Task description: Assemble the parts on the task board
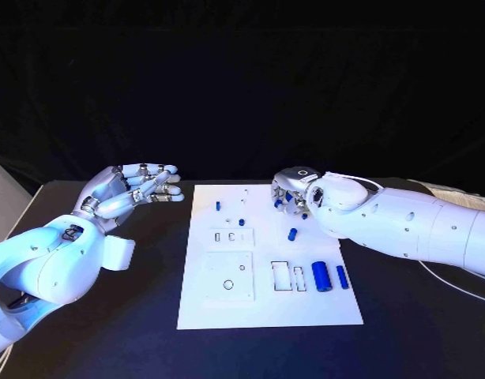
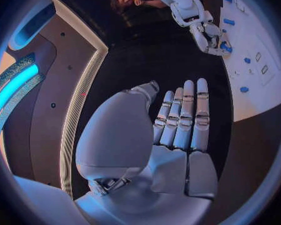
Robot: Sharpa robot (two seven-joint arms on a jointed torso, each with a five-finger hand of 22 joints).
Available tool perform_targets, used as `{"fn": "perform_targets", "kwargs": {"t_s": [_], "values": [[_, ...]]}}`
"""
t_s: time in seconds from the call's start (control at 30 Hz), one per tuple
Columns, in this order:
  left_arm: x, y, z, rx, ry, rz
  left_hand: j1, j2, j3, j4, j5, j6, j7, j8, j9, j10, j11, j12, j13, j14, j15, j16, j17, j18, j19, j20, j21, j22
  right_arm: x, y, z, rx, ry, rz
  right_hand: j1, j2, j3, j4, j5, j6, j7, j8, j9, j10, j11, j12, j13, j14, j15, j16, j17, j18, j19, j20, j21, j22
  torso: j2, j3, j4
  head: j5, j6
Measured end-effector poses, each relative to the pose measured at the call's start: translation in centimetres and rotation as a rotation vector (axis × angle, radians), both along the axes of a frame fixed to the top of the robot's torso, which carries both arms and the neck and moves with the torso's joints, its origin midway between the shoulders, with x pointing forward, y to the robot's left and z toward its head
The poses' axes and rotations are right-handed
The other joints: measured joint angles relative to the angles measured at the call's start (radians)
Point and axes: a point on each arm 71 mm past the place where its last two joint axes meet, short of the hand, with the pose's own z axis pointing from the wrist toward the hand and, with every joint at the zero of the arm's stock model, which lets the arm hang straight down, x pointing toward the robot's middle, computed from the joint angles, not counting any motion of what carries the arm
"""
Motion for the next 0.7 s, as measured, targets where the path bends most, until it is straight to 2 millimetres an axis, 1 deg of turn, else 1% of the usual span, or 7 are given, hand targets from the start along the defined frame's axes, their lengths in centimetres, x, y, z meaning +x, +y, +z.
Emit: {"fn": "perform_targets", "kwargs": {"t_s": [0.07, 0.23, 0.4, 0.43, 0.6, 0.7], "values": [[0.0, 0.0, 0.0, 0.001, 0.001, 0.001, 0.0, 0.0, 0.0, 0.0, 0.0, 0.0, 0.0, 0.0, 0.0, 0.0, 0.0, 0.0, 0.0, 0.0, 0.0, 0.0, 0.0, 0.0, 0.0, 0.0, 0.0, 0.0, -0.1, 0.2, 0.3, 0.017, -0.02, 0.0, 0.0, 0.0, 0.0, 0.0, 0.008, 0.0, 0.0, 0.002, 0.003, 0.0, 0.0, -0.001, 0.0, 0.0, 0.0, 0.003, 0.0, 0.0, 0.0, 0.0, 0.005, 0.007, 0.0, 0.0, 0.0004, 0.0, 0.001], [0.1, 0.1, 0.0, 0.002, 0.001, 0.002, 0.0, 0.0, 0.0, 0.0, 0.0, 0.0, 0.0, 0.0, 0.0, 0.0, 0.0, 0.0, 0.0, 0.0, 0.0, 0.0, 0.001, 0.0, 0.0, 0.0, 0.0, 0.0, -0.1, 0.9, 1.1, 0.061, -0.075, -0.004, -0.001, 0.001, 0.004, -0.004, 0.011, 0.0, 0.0, 0.002, 0.008, 0.0, 0.0, -0.007, 0.0, 0.0, 0.0, 0.003, 0.002, 0.0, 0.0, 0.0, 0.007, 0.013, 0.001, 0.0, 0.0012, 0.0, 0.005], [0.1, 0.1, -0.1, 0.002, 0.001, 0.003, 0.0, 0.0, 0.0, 0.0, 0.0, 0.0, 0.0, 0.0, 0.0, 0.0, 0.0, 0.0, 0.0, 0.0, 0.0, 0.0, 0.001, 0.0, 0.0, 0.0, 0.001, 0.0, 0.1, 2.3, 1.8, 0.104, -0.138, -0.004, -0.001, 0.001, 0.008, -0.008, 0.015, 0.0, 0.0, 0.002, 0.009, 0.0, 0.0, -0.013, 0.0, 0.0, 0.0, 0.007, 0.004, 0.0, 0.0, -0.001, 0.021, 0.027, 0.003, -0.0004, 0.0022, 0.0, 0.008], [0.1, 0.1, -0.1, 0.002, 0.001, 0.003, 0.0, 0.0, 0.0, 0.0, 0.0, 0.0, 0.0, 0.0, 0.0, 0.0, 0.0, 0.0, 0.0, 0.0, 0.0, 0.0, 0.001, 0.0, 0.0, 0.0, 0.004, 0.0, 0.2, 2.6, 1.9, 0.11, -0.148, -0.005, -0.001, 0.001, 0.008, -0.008, 0.015, 0.0, 0.0, 0.002, 0.01, 0.0, 0.0, -0.013, 0.0, 0.0, 0.0, 0.007, 0.004, 0.0, 0.004, -0.004, 0.023, 0.031, 0.004, -0.0004, 0.0026, 0.0, 0.008], [0.1, 0.0, -0.1, 0.002, 0.001, 0.001, 0.0, 0.0, 0.0, 0.0, 0.0, 0.0, 0.0, 0.0, 0.0, 0.0, 0.0, 0.0, 0.0, 0.0, 0.0, 0.0, 0.001, 0.0, 0.0, 0.0, 0.004, 0.0, 0.7, 3.7, 2.2, 0.133, -0.189, -0.008, -0.001, 0.001, 0.008, -0.008, 0.015, 0.0, 0.0, 0.002, 0.012, 0.0, 0.0, -0.016, 0.0, 0.0, 0.0, 0.007, 0.004, 0.0, 0.004, -0.004, 0.028, 0.039, 0.005, -0.0006, 0.0031, -0.001, 0.01], [0.1, 0.0, -0.1, 0.002, 0.001, 0.0, 0.0, 0.0, 0.0, 0.0, 0.0, 0.0, 0.0, 0.0, 0.0, 0.0, 0.0, 0.0, 0.0, 0.0, 0.0, 0.0, 0.001, 0.0, 0.0, 0.0, 0.004, 0.0, 1.0, 4.3, 2.2, 0.14, -0.205, -0.009, -0.001, 0.001, 0.008, -0.008, 0.015, -0.001, 0.0, 0.002, 0.012, 0.0, 0.0, -0.017, 0.0, 0.0, 0.0, 0.007, 0.006, 0.0, 0.004, -0.004, 0.027, 0.04, 0.006, -0.0013, 0.0038, -0.003, 0.011]]}}
